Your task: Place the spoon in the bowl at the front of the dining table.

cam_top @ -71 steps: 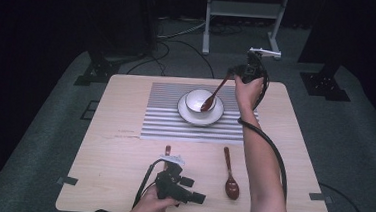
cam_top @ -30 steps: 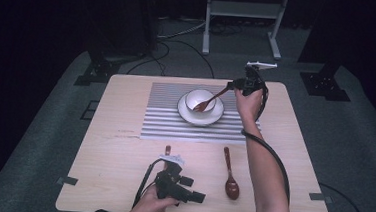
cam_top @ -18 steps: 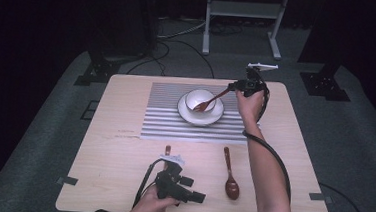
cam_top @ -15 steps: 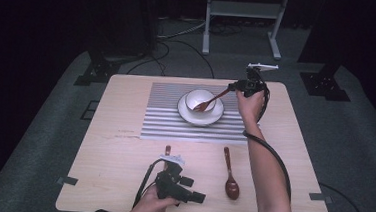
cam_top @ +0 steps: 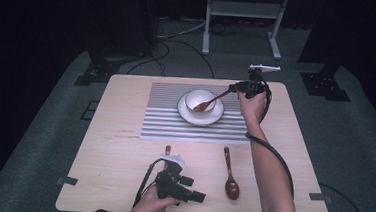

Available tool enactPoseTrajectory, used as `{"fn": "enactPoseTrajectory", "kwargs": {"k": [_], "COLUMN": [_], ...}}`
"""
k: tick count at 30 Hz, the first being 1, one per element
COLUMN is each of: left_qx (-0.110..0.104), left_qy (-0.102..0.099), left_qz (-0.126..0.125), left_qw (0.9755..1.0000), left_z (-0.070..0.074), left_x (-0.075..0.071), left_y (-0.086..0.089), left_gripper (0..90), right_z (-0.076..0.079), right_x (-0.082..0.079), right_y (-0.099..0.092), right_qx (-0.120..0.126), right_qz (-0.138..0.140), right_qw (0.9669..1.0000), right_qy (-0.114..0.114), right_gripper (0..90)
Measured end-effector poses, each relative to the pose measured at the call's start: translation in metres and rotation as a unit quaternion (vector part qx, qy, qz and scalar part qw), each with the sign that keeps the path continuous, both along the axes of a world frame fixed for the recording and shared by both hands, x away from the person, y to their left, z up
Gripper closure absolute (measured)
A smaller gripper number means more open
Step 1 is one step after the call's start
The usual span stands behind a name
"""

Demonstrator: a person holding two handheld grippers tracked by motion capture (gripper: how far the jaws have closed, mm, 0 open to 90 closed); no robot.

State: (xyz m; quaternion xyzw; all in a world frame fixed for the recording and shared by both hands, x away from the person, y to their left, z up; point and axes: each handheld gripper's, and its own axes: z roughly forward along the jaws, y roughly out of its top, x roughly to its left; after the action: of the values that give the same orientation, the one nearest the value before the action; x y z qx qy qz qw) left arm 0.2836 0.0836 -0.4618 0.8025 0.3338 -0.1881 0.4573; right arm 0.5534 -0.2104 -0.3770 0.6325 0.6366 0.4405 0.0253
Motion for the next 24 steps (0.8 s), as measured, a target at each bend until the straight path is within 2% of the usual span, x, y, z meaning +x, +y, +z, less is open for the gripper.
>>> {"fn": "enactPoseTrajectory", "kwargs": {"k": [7,16,21,24], "left_qx": [0.000,0.000,0.000,-0.001], "left_qy": [0.000,-0.001,0.000,0.001], "left_qz": [0.001,0.005,0.007,0.009], "left_qw": [1.0000,1.0000,1.0000,1.0000], "left_z": [0.000,0.000,0.000,0.000], "left_x": [0.000,0.000,0.001,0.001], "left_y": [0.000,0.000,0.000,0.000], "left_gripper": [4.5,4.4,4.4,4.4], "right_z": [-0.001,-0.004,-0.003,-0.003], "right_x": [-0.003,-0.009,-0.014,-0.019], "right_y": [-0.002,-0.007,-0.015,-0.022], "right_qx": [0.004,-0.002,0.033,0.041], "right_qz": [0.007,0.021,0.035,0.038], "right_qw": [1.0000,0.9998,0.9988,0.9984], "right_qy": [0.002,0.005,0.008,0.009], "right_gripper": [73.3,69.2,64.3,63.0]}}
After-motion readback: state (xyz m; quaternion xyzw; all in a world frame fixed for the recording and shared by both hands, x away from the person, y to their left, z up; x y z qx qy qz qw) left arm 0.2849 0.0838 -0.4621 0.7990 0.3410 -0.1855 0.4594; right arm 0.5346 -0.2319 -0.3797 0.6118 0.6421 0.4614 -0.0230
